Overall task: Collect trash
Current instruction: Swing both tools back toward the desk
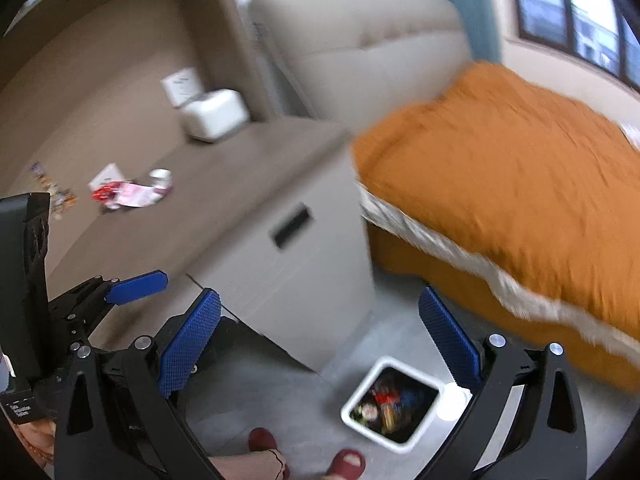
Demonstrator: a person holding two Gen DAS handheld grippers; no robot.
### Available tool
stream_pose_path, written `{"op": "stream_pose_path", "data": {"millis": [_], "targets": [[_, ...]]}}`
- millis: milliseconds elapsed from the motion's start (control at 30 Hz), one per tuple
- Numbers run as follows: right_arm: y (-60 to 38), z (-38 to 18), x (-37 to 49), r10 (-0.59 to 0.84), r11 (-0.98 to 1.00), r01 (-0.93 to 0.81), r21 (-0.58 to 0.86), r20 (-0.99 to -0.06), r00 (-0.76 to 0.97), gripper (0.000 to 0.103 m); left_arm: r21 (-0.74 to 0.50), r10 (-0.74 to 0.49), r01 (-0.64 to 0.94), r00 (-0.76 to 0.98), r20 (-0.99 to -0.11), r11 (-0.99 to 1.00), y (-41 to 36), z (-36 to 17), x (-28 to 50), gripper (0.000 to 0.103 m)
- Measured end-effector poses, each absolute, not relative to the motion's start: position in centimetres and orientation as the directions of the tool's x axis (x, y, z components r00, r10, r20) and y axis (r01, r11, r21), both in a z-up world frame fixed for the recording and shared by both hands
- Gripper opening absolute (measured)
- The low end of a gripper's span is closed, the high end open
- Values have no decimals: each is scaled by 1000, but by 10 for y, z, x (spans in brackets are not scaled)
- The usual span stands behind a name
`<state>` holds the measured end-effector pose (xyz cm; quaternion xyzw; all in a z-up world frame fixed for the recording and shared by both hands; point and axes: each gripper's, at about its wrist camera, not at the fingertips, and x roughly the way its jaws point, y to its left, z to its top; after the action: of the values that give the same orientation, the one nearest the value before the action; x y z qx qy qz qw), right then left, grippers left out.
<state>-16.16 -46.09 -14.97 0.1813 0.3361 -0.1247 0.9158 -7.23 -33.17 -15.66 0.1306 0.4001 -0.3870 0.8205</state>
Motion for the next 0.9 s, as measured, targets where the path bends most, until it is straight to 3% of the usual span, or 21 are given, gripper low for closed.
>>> {"op": "stream_pose_path", "data": {"millis": [533,800,900], "targets": [[-342,-96,9,40,984,71,162,-592,805,99,-81,-426,510,608,-670,856,-208,-118,60,98],[-316,-94,79,28,975,109,193,-597,802,99,-74,-362,421,663,-656,904,-162,-116,135,98],[-314,-105,102,-3,966,167,199,-633,774,99,-10,-291,380,691,-662,925,-146,-125,163,98]]}}
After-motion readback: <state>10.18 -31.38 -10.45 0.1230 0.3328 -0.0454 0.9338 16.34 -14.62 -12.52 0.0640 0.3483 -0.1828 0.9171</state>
